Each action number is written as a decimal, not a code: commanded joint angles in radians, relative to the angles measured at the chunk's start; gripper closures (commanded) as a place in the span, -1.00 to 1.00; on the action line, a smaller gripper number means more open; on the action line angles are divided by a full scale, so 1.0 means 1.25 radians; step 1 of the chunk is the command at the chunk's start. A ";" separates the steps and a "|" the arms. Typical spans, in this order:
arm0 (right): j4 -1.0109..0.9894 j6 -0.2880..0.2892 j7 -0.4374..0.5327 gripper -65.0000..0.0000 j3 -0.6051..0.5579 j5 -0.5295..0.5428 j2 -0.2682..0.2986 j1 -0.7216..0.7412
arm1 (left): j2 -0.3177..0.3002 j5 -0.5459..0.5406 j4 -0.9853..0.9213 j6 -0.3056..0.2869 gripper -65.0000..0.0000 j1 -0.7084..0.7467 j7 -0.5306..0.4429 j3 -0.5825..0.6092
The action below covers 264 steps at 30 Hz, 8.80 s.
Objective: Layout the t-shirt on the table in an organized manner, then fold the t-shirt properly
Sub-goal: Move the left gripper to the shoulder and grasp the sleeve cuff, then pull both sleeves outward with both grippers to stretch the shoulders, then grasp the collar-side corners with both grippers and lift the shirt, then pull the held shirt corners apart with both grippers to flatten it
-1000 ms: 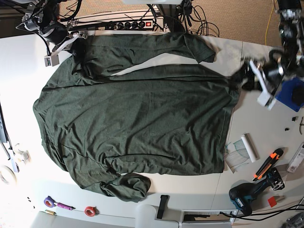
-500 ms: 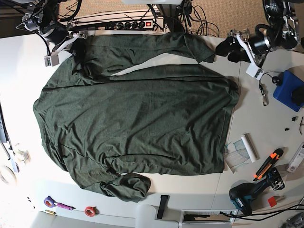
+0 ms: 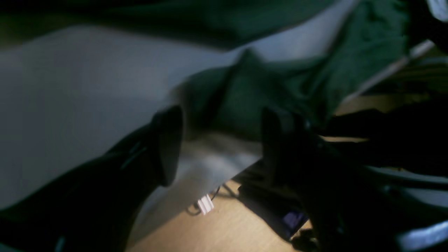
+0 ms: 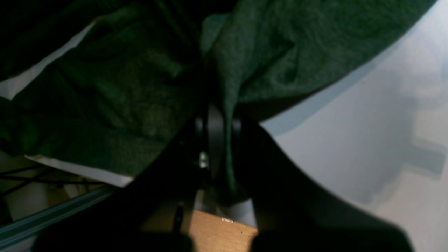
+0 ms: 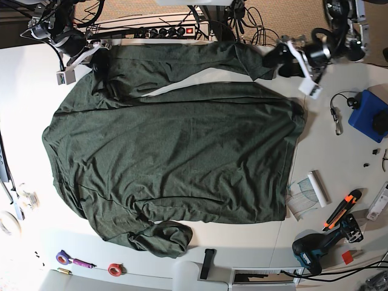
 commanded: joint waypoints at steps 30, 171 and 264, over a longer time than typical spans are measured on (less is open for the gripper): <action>0.143 0.015 -0.077 1.00 0.111 0.093 0.009 -0.012 | -0.012 -0.130 0.050 -0.102 1.00 -0.016 0.056 0.043; -0.077 -0.095 0.050 1.00 -0.108 -0.342 0.013 0.299 | -0.024 0.025 0.036 -0.134 1.00 -0.191 -0.023 -0.136; -0.130 -0.295 0.161 1.00 -0.107 -0.545 0.117 0.229 | 0.002 0.402 -0.114 0.089 1.00 -0.225 -0.183 0.141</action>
